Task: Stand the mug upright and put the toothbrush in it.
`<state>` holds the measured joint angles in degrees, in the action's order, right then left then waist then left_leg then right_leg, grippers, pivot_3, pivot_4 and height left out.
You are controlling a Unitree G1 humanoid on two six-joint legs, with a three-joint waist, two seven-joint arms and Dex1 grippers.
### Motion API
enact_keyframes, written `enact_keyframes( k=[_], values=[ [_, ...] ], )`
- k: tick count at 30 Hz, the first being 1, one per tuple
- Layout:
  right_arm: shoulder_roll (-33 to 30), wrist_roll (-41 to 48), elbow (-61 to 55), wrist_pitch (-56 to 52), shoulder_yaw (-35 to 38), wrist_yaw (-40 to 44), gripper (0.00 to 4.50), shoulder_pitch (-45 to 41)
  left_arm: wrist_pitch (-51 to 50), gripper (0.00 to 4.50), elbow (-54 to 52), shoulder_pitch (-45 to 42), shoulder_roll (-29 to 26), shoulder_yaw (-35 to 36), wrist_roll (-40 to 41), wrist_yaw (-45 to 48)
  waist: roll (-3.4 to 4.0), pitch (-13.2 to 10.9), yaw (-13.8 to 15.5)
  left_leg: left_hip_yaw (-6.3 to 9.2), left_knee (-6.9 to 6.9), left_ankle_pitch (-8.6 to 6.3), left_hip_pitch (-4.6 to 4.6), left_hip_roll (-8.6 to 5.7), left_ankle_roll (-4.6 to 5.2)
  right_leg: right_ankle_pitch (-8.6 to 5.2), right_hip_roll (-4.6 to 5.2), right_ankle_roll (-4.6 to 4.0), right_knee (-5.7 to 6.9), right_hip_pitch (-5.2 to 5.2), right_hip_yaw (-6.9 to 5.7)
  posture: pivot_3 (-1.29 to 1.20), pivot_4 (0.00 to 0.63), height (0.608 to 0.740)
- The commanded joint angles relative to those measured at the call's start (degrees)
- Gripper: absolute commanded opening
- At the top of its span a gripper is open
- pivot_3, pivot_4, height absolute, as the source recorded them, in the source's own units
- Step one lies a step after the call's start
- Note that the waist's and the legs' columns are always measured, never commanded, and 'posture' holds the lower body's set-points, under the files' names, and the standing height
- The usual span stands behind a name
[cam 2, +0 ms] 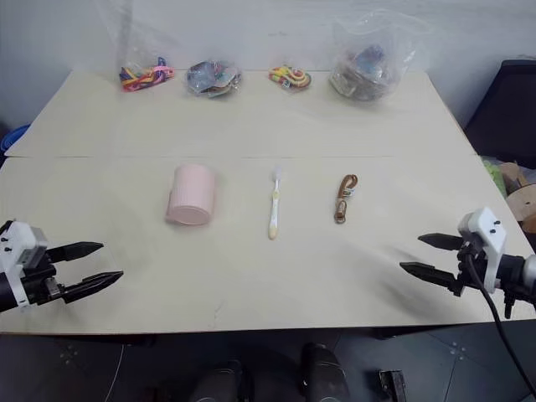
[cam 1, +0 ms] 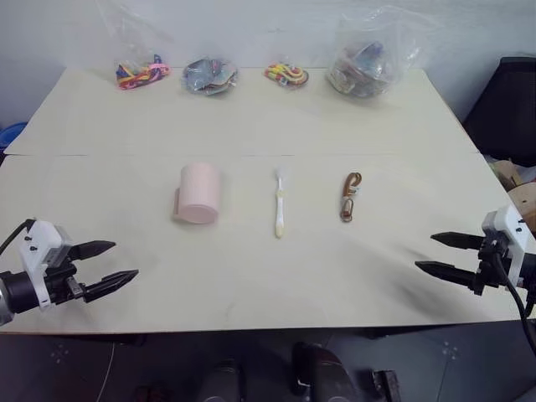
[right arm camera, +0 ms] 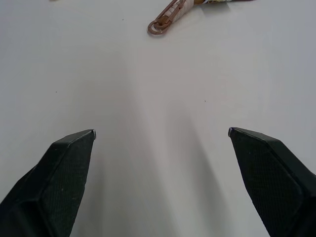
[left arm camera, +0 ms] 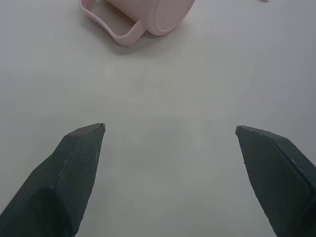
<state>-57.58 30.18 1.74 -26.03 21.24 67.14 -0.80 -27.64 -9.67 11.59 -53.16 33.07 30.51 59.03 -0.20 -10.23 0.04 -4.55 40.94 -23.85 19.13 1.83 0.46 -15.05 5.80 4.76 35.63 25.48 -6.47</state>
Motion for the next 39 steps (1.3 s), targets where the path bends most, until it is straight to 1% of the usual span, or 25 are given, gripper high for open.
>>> enact_keyframes(
  k=[1, 13, 19, 32, 33, 35, 38, 39],
  values=[
    [-0.1, 0.0, -1.0, 0.8, 2.4, -0.9, 4.48, -0.5, 0.2, 4.5, -2.0, 0.0, -0.2, 0.4, -0.2, -0.4, 0.0, 0.0, 0.0, 0.0, 0.0, 0.0, 0.0, 0.0, 0.0, 0.0, 0.0, 0.0, 0.0, 0.0, 0.0, 0.0, 0.15, 0.74],
    [-0.2, 0.2, -1.3, 0.5, 2.3, -2.5, 4.48, -0.8, -2.3, 4.5, -3.7, 1.0, 0.3, 0.5, 0.3, -2.1, 0.0, 0.0, 0.0, -0.03, 0.0, 0.0, -0.01, 0.0, 0.0, 0.01, -0.01, 0.01, 0.01, 0.0, 0.02, 0.0, 0.15, 0.74],
    [0.0, 1.5, -1.8, -1.4, 2.5, -2.6, 4.48, -0.6, -4.1, 4.5, -4.1, 1.2, 0.5, 0.9, 0.8, -2.3, 0.0, 0.0, 0.0, -0.03, 0.0, 0.0, -0.01, 0.0, 0.0, 0.01, -0.02, 0.01, 0.01, 0.0, 0.02, 0.0, 0.15, 0.74],
    [1.1, 1.7, -2.6, -2.7, 2.1, -4.3, 4.48, -1.1, -4.8, 4.5, -5.3, 1.0, 1.6, 0.8, 0.8, -3.9, 0.0, 0.0, 0.0, -0.03, 0.0, 0.0, -0.01, -0.01, 0.0, 0.01, -0.02, 0.01, 0.01, 0.0, 0.02, 0.0, 0.15, 0.74],
    [1.4, 1.3, -2.8, -2.5, 2.0, -5.1, 4.48, -1.3, -5.4, 4.5, -5.6, 0.7, 1.9, 0.9, 1.3, -4.2, 0.0, 0.0, 0.0, -0.03, 0.0, 0.0, -0.01, 0.0, 0.0, 0.01, -0.02, 0.01, 0.01, 0.0, 0.03, 0.0, 0.15, 0.74],
    [3.5, 0.7, -5.6, -4.0, 0.5, -10.0, 4.48, -3.3, -9.2, 4.5, -7.9, -0.9, 1.9, 0.7, 4.6, -5.1, 0.0, 0.0, -0.1, -0.03, 0.0, 0.0, -0.02, 0.0, 0.0, 0.01, -0.02, 0.01, 0.02, 0.0, 0.03, 0.0, 0.15, 0.74],
    [9.4, 7.1, -11.8, -11.8, 0.4, -17.3, 4.48, -7.5, -16.1, 4.5, -12.3, -4.1, 2.1, 0.4, 12.5, -5.8, 0.0, 0.0, -0.1, -0.02, 0.05, 0.02, -0.02, 0.03, -0.04, 0.01, 0.0, 0.02, 0.12, 0.01, 0.14, 0.0, 0.15, 0.74],
    [12.7, 8.6, -14.4, -14.4, -0.3, -21.7, 4.48, -9.4, -18.4, 4.5, -14.2, -6.1, 2.6, -0.4, 15.6, -7.0, 0.0, 0.0, -0.1, 0.01, 0.05, 0.03, 0.0, 0.04, -0.07, 0.01, 0.01, 0.02, 0.12, 0.01, 0.2, 0.0, 0.15, 0.74]
  ],
)
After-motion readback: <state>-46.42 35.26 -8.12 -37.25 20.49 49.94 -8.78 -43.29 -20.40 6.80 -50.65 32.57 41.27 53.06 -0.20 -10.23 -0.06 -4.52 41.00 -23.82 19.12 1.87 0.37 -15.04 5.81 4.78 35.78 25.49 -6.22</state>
